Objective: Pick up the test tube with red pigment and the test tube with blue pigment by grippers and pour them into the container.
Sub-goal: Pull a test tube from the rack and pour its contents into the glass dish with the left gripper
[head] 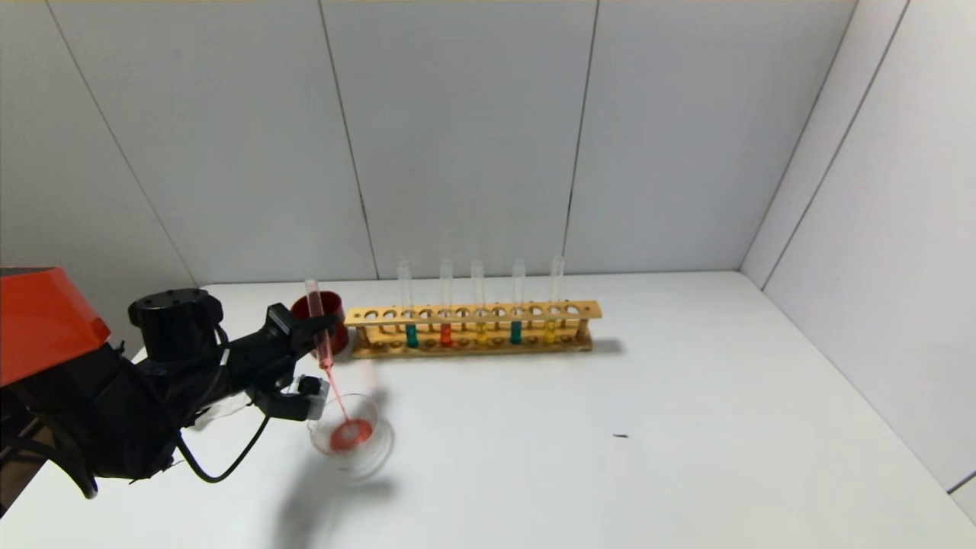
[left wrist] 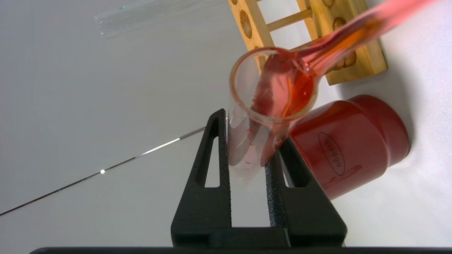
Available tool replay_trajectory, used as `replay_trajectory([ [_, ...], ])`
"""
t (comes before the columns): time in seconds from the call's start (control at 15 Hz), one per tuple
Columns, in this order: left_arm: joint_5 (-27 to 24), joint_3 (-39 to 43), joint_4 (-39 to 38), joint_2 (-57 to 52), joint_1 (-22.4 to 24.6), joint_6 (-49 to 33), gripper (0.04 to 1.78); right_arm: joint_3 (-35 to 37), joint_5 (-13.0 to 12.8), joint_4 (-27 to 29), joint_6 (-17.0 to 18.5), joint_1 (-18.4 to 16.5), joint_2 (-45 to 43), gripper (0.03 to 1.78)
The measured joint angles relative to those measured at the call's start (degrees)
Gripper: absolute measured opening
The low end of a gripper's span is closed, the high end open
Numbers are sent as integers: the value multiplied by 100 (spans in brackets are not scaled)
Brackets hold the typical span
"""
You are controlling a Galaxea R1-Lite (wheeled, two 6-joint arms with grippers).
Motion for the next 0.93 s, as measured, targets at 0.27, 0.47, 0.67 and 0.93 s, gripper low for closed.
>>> replay_trajectory([
  [0.27, -9, 1, -157, -35, 0, 93, 32, 0, 0, 2, -2, -2, 0, 175],
  [0.47, -13, 1, -160, -93, 2, 115, 32, 0, -2, 2, -2, 0, 0, 175],
  [0.67, -22, 9, -160, -151, 2, 206, 32, 0, 0, 2, -2, 0, 0, 175],
  [0.93, -41, 11, -160, -272, 2, 374, 32, 0, -2, 2, 2, -2, 0, 175],
])
